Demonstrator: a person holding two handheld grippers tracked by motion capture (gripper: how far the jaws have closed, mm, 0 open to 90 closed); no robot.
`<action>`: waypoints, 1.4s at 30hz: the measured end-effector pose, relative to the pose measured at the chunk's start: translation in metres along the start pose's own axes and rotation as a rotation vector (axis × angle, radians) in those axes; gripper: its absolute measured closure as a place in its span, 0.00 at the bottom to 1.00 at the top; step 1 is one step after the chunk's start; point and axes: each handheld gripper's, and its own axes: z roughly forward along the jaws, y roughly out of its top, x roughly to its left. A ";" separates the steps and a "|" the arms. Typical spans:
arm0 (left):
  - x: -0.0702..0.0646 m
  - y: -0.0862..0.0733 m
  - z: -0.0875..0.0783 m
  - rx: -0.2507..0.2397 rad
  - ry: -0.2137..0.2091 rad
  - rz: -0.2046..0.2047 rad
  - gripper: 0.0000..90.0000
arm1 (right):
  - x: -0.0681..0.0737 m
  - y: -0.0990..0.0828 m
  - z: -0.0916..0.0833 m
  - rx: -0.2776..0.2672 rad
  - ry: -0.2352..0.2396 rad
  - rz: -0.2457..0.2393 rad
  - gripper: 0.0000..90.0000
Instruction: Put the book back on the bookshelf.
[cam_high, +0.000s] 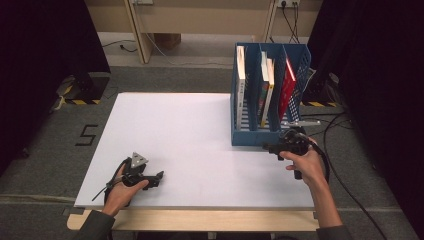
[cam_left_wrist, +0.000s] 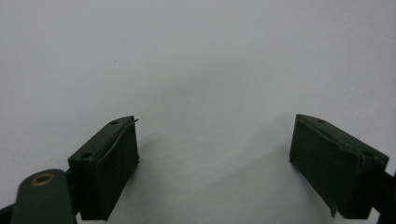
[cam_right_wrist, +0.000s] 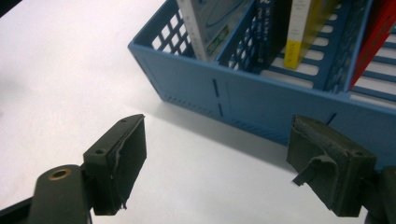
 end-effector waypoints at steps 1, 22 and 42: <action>0.000 0.000 0.000 0.000 -0.001 0.000 0.16 | 0.001 -0.002 0.000 0.000 0.003 -0.003 0.23; 0.001 0.000 0.000 0.003 -0.004 0.001 0.16 | 0.023 -0.046 0.028 0.055 0.037 0.000 0.18; 0.001 0.000 0.000 0.003 -0.008 0.001 0.16 | 0.036 -0.076 0.054 0.157 -0.059 -0.108 0.18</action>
